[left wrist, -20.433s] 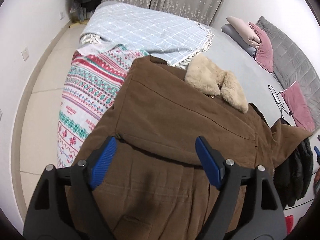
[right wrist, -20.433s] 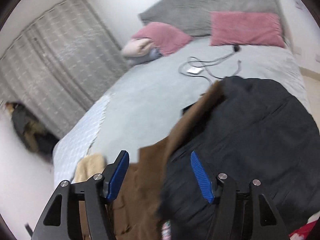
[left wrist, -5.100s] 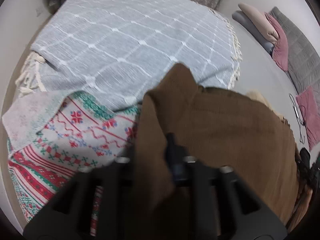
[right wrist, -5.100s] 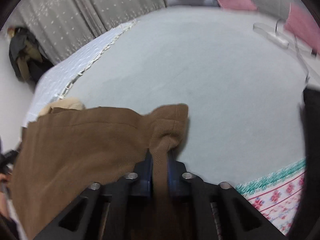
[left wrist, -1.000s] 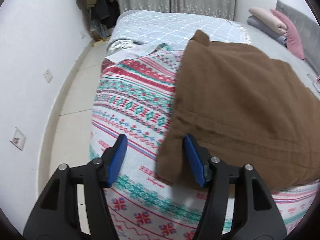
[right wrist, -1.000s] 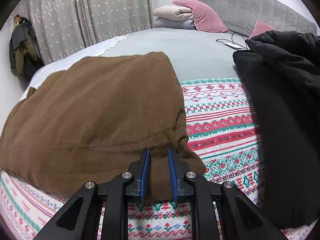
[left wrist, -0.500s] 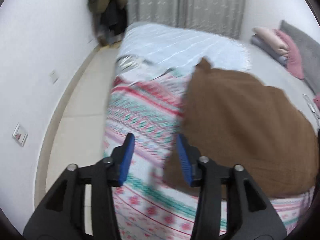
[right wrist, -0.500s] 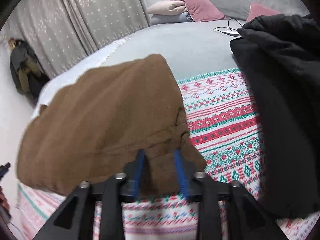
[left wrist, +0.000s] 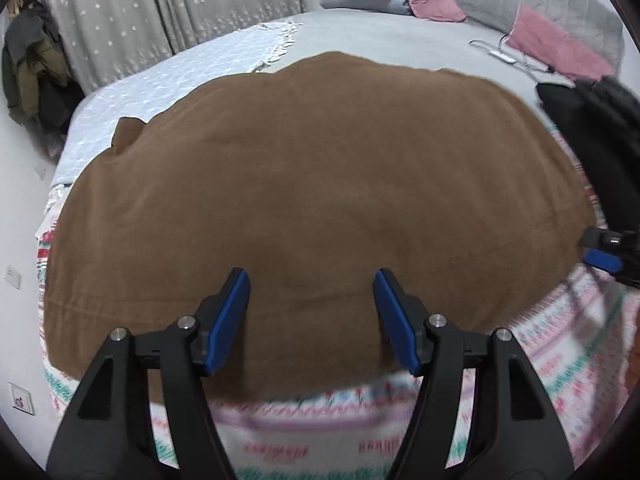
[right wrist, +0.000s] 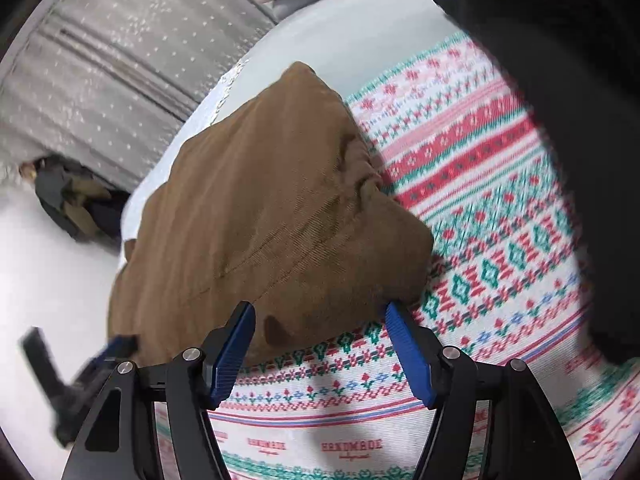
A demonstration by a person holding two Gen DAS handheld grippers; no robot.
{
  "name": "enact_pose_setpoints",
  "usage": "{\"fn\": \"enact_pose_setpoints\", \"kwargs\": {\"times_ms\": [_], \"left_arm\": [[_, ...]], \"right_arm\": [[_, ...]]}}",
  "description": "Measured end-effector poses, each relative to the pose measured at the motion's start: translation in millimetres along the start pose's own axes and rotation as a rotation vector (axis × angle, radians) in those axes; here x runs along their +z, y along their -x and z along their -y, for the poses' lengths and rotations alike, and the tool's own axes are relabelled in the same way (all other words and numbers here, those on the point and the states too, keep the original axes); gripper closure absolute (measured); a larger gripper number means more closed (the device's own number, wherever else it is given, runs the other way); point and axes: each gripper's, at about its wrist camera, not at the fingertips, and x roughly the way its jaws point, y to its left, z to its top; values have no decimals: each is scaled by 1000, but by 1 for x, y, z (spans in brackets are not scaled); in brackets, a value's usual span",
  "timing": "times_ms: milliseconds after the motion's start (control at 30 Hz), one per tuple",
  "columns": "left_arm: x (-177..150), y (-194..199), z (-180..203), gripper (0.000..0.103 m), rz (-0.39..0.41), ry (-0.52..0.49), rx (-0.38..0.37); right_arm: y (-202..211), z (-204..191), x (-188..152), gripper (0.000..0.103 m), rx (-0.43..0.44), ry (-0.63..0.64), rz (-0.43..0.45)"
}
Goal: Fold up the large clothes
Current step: 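Press the brown coat bundle flat with both open grippers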
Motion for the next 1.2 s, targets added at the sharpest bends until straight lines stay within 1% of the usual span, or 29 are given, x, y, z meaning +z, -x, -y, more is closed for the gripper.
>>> {"fn": "enact_pose_setpoints", "kwargs": {"times_ms": [67, 133, 233, 367, 467, 567, 633, 667, 733, 833, 867, 900, 967, 1033, 1100, 1200], "left_arm": [[-4, -6, -1, 34, -1, 23, -7], [-6, -9, -4, 34, 1, 16, -11], [-7, -7, 2, 34, -6, 1, 4], [-7, -7, 1, 34, -8, 9, 6], [-5, 0, 1, 35, 0, 10, 7], [6, 9, 3, 35, 8, -31, 30], [19, 11, 4, 35, 21, -59, 59], [29, 8, 3, 35, 15, -69, 80], [44, -4, 1, 35, -25, -58, 107], [72, -36, -5, 35, -101, -13, 63], [81, -47, -5, 35, -114, -13, 76], [93, -58, -3, 35, -122, -26, 105], [113, -72, 0, 35, -121, -50, 140], [134, -83, -1, 35, -110, -33, 161], [152, -96, -4, 35, -109, -1, 170], [172, -122, -7, 35, -127, 9, 171]], "right_arm": [[-8, 6, -3, 34, 10, -26, -9], [-12, 2, -4, 33, 0, 5, 13], [-14, -7, -3, 28, -7, 34, 26], [-15, -1, -5, 27, 39, -23, 63], [-12, 11, -4, 27, 98, -102, 79], [-10, 19, -4, 27, 138, -161, 97], [-10, 17, -5, 27, 132, -166, 109], [-7, 19, -3, 27, 125, -162, 113], [-8, 15, -4, 26, 109, -158, 126], [-10, 14, -5, 26, 116, -183, 156], [-10, 14, -7, 25, 119, -191, 171], [-10, 13, -8, 25, 119, -193, 184], [-9, 11, -13, 25, 109, -184, 220], [-9, 8, -16, 22, 90, -166, 244], [-10, 3, -18, 18, 77, -149, 267], [-13, -5, -24, 18, 50, -109, 318]]}}
